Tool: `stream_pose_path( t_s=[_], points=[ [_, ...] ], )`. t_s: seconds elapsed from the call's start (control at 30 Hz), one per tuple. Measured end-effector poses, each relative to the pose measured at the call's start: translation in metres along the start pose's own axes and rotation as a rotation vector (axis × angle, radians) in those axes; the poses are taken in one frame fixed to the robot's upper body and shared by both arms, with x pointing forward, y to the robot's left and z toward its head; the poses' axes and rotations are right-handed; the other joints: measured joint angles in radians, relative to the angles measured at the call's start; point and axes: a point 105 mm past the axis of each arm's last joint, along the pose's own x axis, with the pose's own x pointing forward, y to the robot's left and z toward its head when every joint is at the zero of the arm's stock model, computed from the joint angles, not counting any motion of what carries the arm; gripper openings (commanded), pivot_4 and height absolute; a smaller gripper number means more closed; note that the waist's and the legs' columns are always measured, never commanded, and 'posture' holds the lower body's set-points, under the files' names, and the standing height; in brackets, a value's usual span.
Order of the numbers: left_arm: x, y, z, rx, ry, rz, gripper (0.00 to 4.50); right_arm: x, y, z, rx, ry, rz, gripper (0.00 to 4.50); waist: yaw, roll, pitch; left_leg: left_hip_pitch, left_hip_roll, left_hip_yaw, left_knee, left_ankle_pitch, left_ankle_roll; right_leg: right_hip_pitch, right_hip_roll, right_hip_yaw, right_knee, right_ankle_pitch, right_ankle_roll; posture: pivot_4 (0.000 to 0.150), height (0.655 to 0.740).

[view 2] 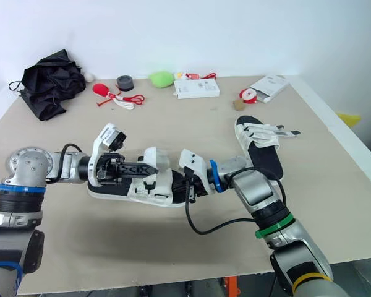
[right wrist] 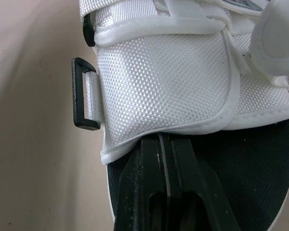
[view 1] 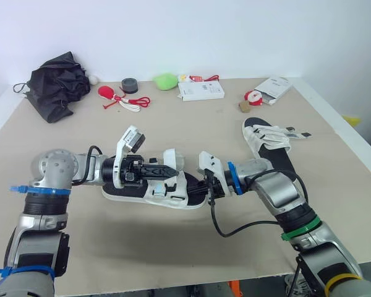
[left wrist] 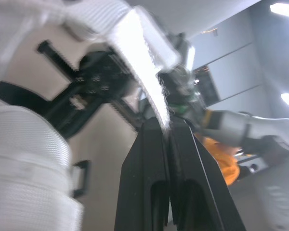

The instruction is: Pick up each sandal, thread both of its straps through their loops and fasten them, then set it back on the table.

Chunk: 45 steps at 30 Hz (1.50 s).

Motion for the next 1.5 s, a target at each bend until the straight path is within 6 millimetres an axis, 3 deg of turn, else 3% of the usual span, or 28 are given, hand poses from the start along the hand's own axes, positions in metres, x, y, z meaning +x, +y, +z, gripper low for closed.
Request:
stream_pose_path(
  t_s=[0.13, 0.53, 0.93, 1.13, 1.5],
  points=[
    [0.008, 0.022, -0.003, 0.014, 0.065, 0.051, 0.05, 0.001, -0.001, 0.0, 0.003, -0.006, -0.015, 0.0, 0.001, 0.0, 0.0, 0.0, 0.0, 0.0, 0.0, 0.002, -0.001, 0.0, 0.001, -0.001, 0.001, 0.001, -0.001, 0.15, 0.74],
    [0.019, 0.041, 0.008, 0.094, 0.062, 0.054, 0.05, 0.0, -0.001, -0.003, 0.024, -0.019, -0.041, 0.0, 0.003, 0.0, 0.0, 0.0, -0.002, 0.0, 0.0, 0.004, 0.003, 0.0, 0.0, 0.0, 0.002, 0.002, 0.002, 0.15, 0.74],
    [0.017, 0.035, -0.004, 0.144, 0.125, 0.035, 0.05, 0.0, -0.001, -0.003, 0.021, -0.022, -0.038, 0.0, 0.002, 0.0, 0.0, -0.001, -0.002, 0.0, 0.0, 0.004, 0.005, -0.001, -0.001, 0.0, 0.002, 0.002, 0.002, 0.15, 0.74],
    [0.019, 0.033, -0.008, 0.25, 0.162, 0.056, 0.05, 0.001, -0.001, -0.002, 0.022, -0.024, -0.037, 0.0, 0.003, 0.0, 0.0, -0.001, -0.002, 0.0, 0.0, 0.004, 0.005, -0.001, -0.001, 0.0, 0.002, 0.002, 0.002, 0.15, 0.74],
    [0.026, 0.029, 0.0, 0.232, 0.127, 0.085, 0.05, 0.002, -0.002, -0.003, 0.025, -0.028, -0.038, 0.0, 0.003, 0.0, 0.0, -0.001, -0.003, 0.0, 0.0, 0.005, 0.005, -0.001, -0.001, 0.0, 0.002, 0.003, 0.003, 0.15, 0.74]
  ],
)
